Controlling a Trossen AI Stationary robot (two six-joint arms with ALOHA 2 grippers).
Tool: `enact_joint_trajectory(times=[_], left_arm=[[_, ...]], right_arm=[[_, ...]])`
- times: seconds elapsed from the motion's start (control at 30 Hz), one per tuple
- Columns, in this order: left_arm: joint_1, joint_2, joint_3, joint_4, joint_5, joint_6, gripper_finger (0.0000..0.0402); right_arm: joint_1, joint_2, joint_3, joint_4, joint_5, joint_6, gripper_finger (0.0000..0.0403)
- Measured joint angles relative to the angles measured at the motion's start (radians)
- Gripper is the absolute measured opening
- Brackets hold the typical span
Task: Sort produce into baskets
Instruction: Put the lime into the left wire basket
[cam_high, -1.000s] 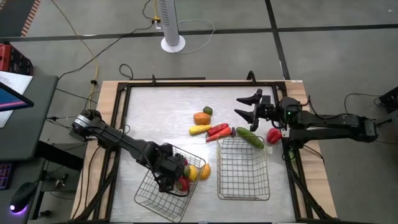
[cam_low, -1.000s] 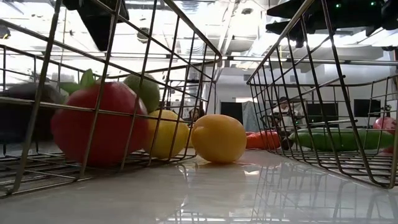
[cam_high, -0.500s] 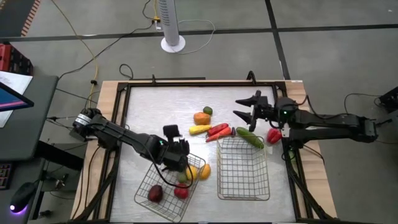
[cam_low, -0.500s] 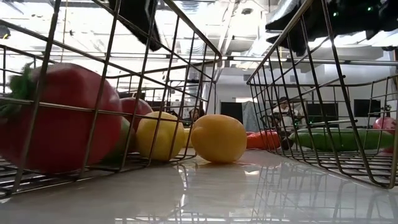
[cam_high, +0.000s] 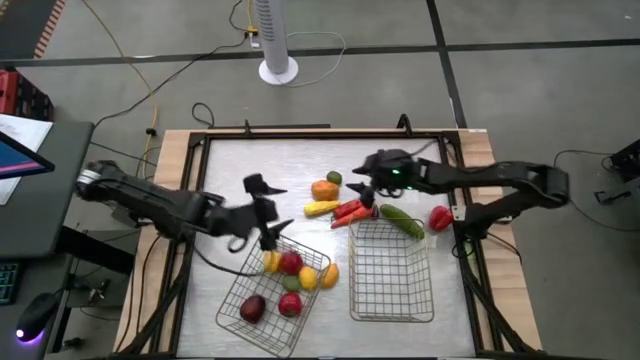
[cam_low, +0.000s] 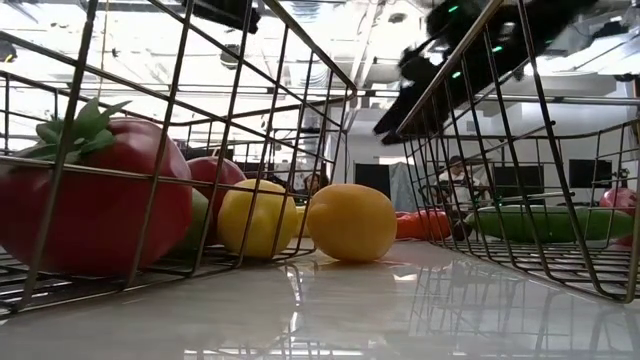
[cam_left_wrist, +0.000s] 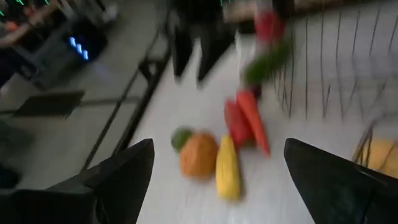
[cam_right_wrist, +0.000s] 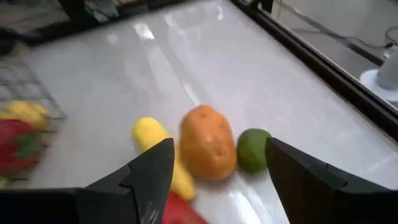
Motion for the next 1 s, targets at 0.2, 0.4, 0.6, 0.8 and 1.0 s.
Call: enact_joint_trajectory(times=[0.2, 0.4, 0.6, 0.8, 1.0], left_arm=[[0.041, -0.212, -0.219, 0.389, 0.007, 0.094, 0.0346], [0.042, -0.342, -0.290, 0.526, -0.003, 0.101, 0.0346], [0.020, -0.430, -0.337, 0.476, 0.061, 0.027, 0.0346], [0.004, -0.497, -0.430, 0.490, -0.024, 0.057, 0.0345], [0.004, -0.560, -0.432, 0.488, -0.042, 0.052, 0.0345]], right_arm=[[0.006, 0.247, 0.193, -0.045, -0.037, -0.063, 0.0281], [0.053, 0.447, 0.382, -0.096, -0.051, -0.195, 0.0281], [0.043, 0.593, 0.525, -0.249, -0.046, -0.255, 0.0281], [0.035, 0.621, 0.542, -0.356, 0.020, -0.280, 0.0280], [0.029, 0.614, 0.542, -0.365, 0.025, -0.292, 0.0256]])
